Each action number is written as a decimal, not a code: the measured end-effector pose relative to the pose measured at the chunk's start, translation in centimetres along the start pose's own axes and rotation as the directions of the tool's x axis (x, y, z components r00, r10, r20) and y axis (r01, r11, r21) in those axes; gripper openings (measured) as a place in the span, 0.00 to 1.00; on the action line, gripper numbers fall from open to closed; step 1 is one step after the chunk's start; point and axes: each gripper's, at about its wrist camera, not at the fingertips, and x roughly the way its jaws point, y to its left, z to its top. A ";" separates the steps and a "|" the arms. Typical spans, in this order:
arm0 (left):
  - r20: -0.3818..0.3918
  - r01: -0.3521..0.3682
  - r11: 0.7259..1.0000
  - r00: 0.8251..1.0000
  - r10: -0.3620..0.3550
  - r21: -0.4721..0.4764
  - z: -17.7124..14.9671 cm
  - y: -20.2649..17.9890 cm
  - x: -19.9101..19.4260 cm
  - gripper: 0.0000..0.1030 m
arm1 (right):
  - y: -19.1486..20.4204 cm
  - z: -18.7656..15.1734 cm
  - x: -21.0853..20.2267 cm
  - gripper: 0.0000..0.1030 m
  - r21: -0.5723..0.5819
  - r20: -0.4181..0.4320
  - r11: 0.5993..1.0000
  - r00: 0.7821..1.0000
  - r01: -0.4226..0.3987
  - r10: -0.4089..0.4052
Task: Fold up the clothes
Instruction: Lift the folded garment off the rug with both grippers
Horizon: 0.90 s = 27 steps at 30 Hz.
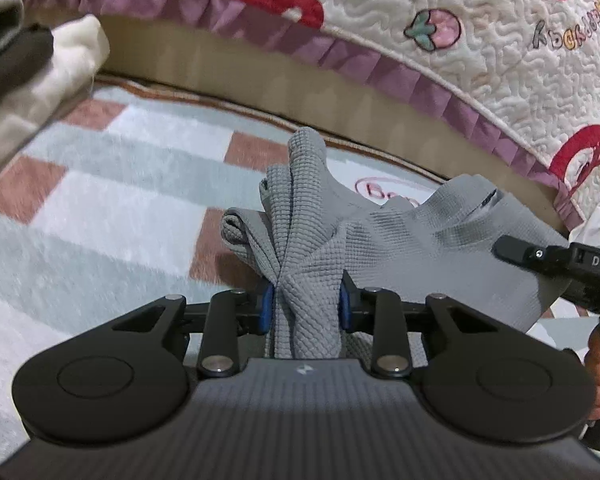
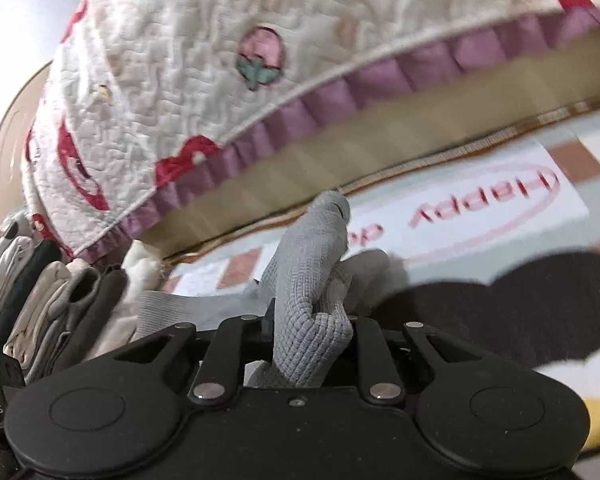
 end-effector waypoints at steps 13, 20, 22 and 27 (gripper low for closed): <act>0.222 -0.074 0.991 0.974 0.047 0.113 2.4 -2.3 -6.9 0.27 | 8.6 3.8 -6.1 0.19 -0.264 0.117 0.959 0.983 -0.106 0.140; 0.280 -0.162 0.984 0.951 0.134 0.079 1.0 -3.3 -15.0 0.27 | 12.5 2.7 -10.6 0.18 -0.328 0.123 0.932 0.971 -0.153 0.203; 0.279 -0.194 0.979 0.946 0.167 0.071 0.2 -3.1 -18.1 0.27 | 13.9 2.3 -11.5 0.18 -0.336 0.096 0.919 0.964 -0.204 0.249; 0.308 -0.320 0.947 0.905 0.294 0.035 1.1 -0.7 -26.0 0.27 | 20.3 2.5 -11.2 0.18 -0.375 0.010 0.858 0.924 -0.351 0.383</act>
